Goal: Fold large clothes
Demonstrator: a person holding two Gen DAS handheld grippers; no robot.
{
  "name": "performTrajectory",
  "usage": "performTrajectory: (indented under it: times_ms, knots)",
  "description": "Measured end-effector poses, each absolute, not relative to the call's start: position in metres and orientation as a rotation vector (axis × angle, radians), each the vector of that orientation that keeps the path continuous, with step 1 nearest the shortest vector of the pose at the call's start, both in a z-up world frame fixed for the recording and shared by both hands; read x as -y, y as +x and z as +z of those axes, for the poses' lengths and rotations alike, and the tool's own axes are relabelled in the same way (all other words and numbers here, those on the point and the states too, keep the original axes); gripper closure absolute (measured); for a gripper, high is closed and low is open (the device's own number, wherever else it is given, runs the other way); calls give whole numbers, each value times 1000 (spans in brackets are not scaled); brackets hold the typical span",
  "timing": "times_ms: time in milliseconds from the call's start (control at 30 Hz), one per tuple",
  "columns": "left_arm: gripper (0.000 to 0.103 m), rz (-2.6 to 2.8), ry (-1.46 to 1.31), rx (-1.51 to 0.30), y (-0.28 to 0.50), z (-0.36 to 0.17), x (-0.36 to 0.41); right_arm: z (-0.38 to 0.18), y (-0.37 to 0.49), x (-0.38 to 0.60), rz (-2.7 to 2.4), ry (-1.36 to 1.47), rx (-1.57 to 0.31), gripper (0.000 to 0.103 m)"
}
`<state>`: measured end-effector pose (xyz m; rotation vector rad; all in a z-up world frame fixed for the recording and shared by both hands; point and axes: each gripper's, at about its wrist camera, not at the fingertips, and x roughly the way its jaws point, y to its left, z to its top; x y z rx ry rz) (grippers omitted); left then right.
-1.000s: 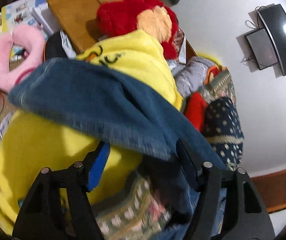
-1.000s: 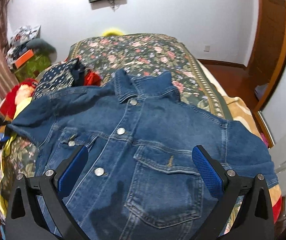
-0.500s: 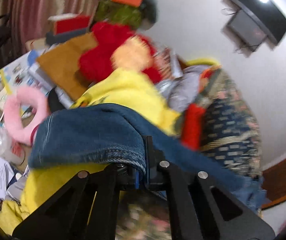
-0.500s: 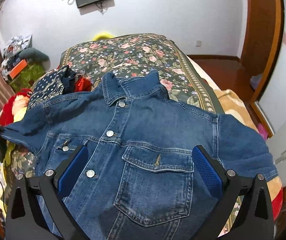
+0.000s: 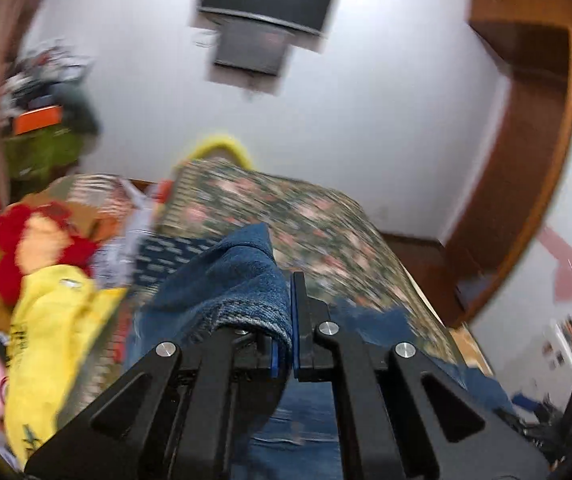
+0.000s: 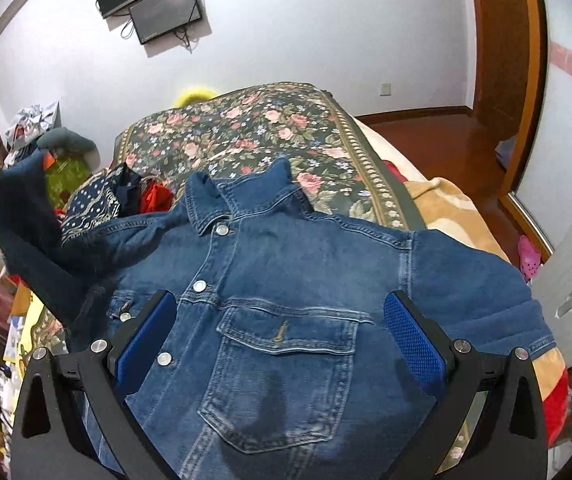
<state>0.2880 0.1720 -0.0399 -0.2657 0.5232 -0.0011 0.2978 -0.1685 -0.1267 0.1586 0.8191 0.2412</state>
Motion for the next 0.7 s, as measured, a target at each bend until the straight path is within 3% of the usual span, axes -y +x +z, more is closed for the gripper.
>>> performTrajectory:
  times_ms: [267,467,600,700]
  knots:
    - [100,-173,-61,-810,325,-130,-55,-137,296,198,213,192,-840,0]
    - [99,-242,-24,-1061,329,-206,-13,-144,295,208,205,172,-864,0]
    - [88,-244,48,-1072,313,-218,0,-148,297,206,209,146,-879,0]
    - [70,-256,78,-1063,303,-213,-1,-148,299,198,218,120,-887,0]
